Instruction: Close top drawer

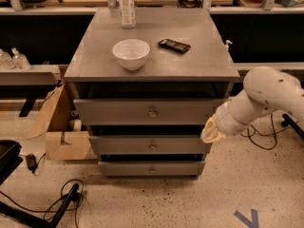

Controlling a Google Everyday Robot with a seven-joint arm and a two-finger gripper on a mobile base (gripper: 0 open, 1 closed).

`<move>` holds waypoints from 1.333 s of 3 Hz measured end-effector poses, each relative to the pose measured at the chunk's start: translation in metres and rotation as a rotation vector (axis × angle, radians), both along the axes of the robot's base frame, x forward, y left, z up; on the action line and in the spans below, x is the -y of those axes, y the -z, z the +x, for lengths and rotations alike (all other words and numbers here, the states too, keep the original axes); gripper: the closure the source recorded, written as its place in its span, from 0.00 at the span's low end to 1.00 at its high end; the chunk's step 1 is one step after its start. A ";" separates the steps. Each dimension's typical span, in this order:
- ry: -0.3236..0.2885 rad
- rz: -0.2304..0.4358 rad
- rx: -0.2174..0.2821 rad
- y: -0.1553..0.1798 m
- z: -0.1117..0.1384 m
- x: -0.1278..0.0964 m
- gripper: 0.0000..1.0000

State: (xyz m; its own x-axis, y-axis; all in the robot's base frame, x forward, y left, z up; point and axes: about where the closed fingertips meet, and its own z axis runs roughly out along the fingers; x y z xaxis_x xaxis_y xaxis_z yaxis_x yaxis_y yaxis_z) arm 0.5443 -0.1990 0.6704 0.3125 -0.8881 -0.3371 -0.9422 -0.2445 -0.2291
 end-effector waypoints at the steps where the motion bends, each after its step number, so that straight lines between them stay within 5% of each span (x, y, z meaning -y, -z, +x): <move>1: -0.030 -0.066 0.055 -0.073 -0.021 0.036 1.00; 2: 0.055 -0.114 0.177 -0.190 -0.030 0.095 1.00; 3: 0.137 -0.130 0.230 -0.239 -0.038 0.125 1.00; 4: 0.139 -0.130 0.239 -0.243 -0.037 0.126 0.81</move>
Offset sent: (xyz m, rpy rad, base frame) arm -0.0315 -0.1326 0.2776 -0.1519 -0.2638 -0.0817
